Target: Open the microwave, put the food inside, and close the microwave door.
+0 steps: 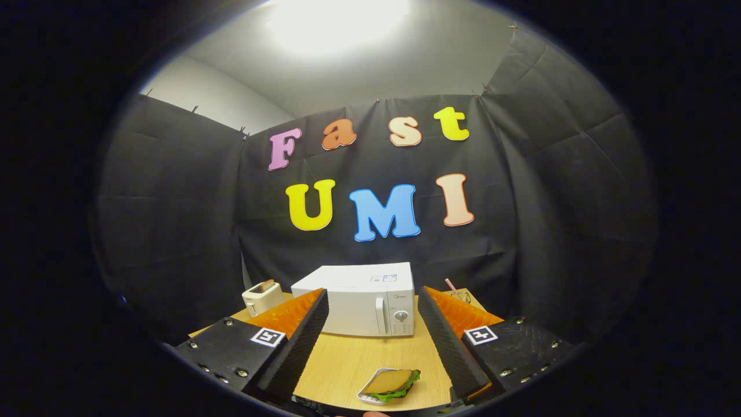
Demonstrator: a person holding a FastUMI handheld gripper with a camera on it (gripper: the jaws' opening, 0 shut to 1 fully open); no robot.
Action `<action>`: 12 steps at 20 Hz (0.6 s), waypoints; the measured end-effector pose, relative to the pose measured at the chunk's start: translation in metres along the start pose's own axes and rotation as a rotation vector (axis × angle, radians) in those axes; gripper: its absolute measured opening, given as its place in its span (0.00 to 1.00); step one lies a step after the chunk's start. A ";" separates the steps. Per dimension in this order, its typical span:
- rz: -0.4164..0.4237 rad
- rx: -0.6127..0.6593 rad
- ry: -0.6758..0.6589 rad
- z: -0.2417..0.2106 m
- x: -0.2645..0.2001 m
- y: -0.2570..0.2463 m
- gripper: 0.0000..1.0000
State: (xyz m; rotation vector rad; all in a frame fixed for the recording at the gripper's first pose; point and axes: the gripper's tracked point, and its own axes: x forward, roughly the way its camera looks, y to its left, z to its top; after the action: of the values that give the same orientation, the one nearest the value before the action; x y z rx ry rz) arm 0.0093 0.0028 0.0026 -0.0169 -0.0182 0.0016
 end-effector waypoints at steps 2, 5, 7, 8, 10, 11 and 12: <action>0.012 0.008 0.011 -0.004 0.001 0.005 0.97; 0.013 0.008 0.018 -0.008 0.004 0.004 0.97; 0.014 0.020 0.022 -0.013 0.009 0.004 0.97; 0.018 0.027 0.024 -0.016 0.010 0.005 0.97; 0.019 0.035 0.028 -0.023 0.016 -0.001 0.97; 0.015 0.036 0.028 -0.026 0.018 -0.004 0.97; 0.010 0.034 0.029 -0.030 0.023 -0.007 0.97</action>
State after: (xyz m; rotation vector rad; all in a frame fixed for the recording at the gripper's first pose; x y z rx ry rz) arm 0.0327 -0.0051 -0.0266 0.0171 0.0109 0.0114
